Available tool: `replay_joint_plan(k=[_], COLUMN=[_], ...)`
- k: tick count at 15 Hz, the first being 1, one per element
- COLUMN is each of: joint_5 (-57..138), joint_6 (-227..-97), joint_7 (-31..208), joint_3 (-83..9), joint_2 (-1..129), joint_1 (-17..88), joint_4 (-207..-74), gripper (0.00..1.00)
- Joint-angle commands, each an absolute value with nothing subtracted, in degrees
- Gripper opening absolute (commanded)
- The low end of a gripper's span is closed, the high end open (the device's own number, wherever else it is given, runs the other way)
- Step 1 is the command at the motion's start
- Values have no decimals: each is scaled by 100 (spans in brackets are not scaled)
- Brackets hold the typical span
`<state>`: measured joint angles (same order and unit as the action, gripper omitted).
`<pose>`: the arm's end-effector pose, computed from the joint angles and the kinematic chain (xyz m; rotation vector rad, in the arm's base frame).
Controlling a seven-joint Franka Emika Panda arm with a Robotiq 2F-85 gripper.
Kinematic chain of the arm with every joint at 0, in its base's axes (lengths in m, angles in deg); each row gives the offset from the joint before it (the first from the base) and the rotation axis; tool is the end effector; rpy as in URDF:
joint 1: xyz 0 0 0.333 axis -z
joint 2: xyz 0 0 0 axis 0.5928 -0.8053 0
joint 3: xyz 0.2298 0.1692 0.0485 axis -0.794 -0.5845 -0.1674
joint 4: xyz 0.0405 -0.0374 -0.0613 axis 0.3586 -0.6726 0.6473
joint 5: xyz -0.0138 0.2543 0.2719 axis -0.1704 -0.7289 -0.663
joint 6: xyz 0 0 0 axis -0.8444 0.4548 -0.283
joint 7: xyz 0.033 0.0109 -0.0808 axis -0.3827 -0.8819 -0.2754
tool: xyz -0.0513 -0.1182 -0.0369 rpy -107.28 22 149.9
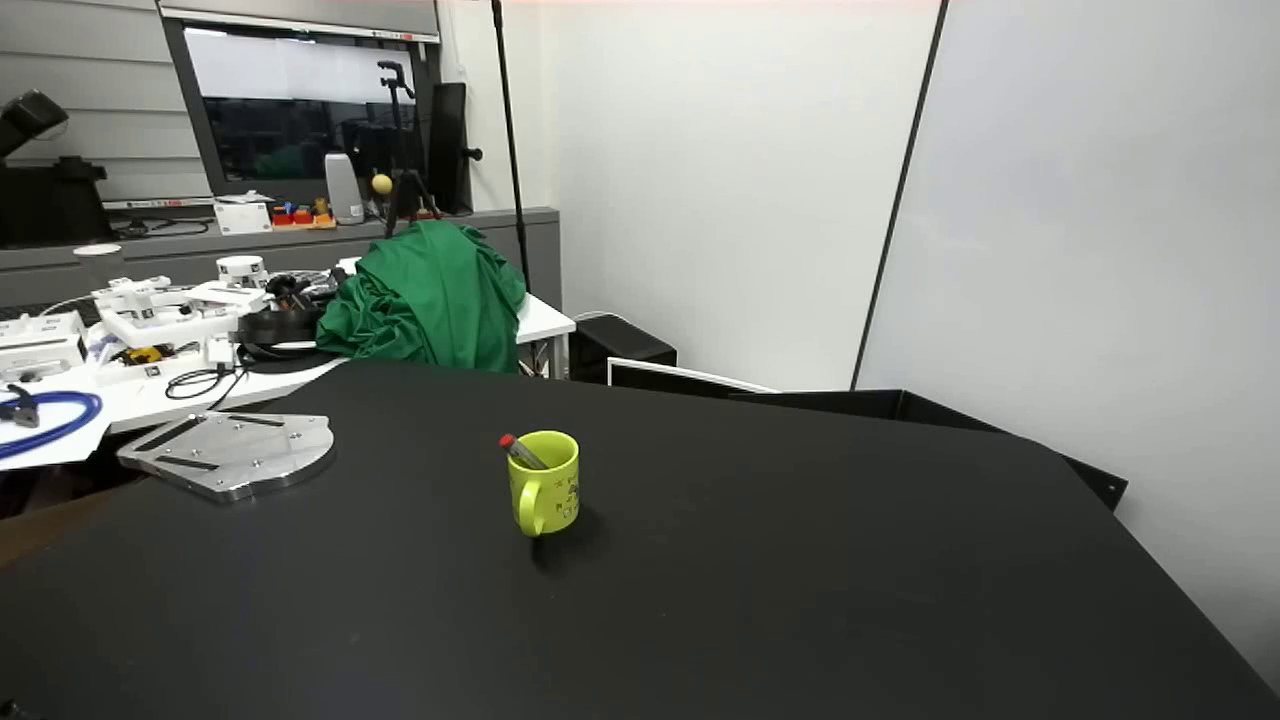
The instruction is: Remove the marker from the mug.
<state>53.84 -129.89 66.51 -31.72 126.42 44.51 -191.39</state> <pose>0.2981 -0.1303 0.4991 2.9580 0.1465 0.0577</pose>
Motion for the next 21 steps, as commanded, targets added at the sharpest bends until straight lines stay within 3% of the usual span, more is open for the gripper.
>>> replay_joint_plan(k=[1, 11, 21], joint_5=[5437, 5658, 7644], joint_6=[-12954, -14259, -14749], joint_7=[6706, 6726, 6791], joint_3=[-3103, -3565, -3951], joint_2=[12648, 9661, 7471], joint_1=[4349, 3939, 3839], joint_4=[-19120, -18448, -17217], gripper=[100, 100, 100])
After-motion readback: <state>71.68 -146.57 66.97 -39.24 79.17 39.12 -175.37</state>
